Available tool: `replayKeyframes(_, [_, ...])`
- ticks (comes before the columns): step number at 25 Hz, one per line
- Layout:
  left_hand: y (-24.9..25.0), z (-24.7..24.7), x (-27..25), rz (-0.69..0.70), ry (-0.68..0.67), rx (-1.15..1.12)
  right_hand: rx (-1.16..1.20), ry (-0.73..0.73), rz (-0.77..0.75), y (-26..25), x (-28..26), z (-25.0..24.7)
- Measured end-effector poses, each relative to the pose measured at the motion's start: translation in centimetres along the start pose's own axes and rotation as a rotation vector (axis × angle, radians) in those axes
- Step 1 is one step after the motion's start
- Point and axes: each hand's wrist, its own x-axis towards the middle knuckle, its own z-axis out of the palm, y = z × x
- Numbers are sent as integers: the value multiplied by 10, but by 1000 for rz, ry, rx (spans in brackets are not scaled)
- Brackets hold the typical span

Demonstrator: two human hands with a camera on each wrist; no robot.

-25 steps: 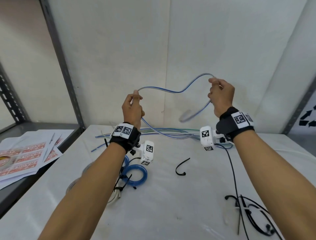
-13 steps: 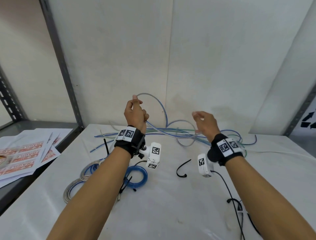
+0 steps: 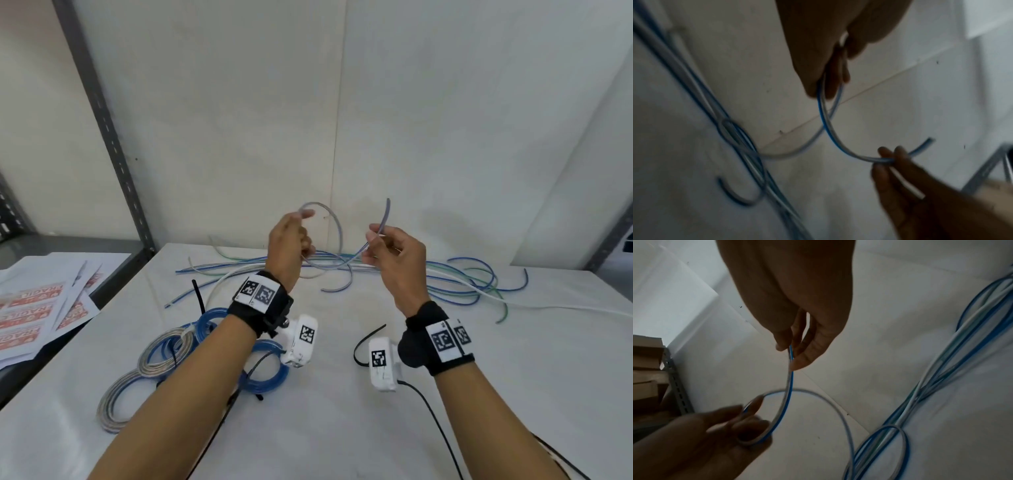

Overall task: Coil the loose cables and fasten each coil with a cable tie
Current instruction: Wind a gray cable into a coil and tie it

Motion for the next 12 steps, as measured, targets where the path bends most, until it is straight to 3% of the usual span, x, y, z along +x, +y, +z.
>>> replayKeyframes(2, [-7, -11, -4, 10, -268, 327, -50, 32, -47, 10, 4, 6])
replayKeyframes(4, [-12, -20, -6, 48, -366, 485, -103, -4, -70, 19, 2, 15])
replayKeyframes(5, [-12, -21, -5, 54, -331, 465, -109, -33, -80, 22, -1, 21])
replayKeyframes(7, [-7, -17, -6, -63, -198, 268, -86, -49, -112, 26, -8, 30])
replayKeyframes(9, [1, -17, -8, -117, -157, 73, -45, -9, -131, 26, -13, 33])
replayKeyframes(12, [3, -27, -14, 76, -147, 103, -8, 1, -109, 24, -16, 32])
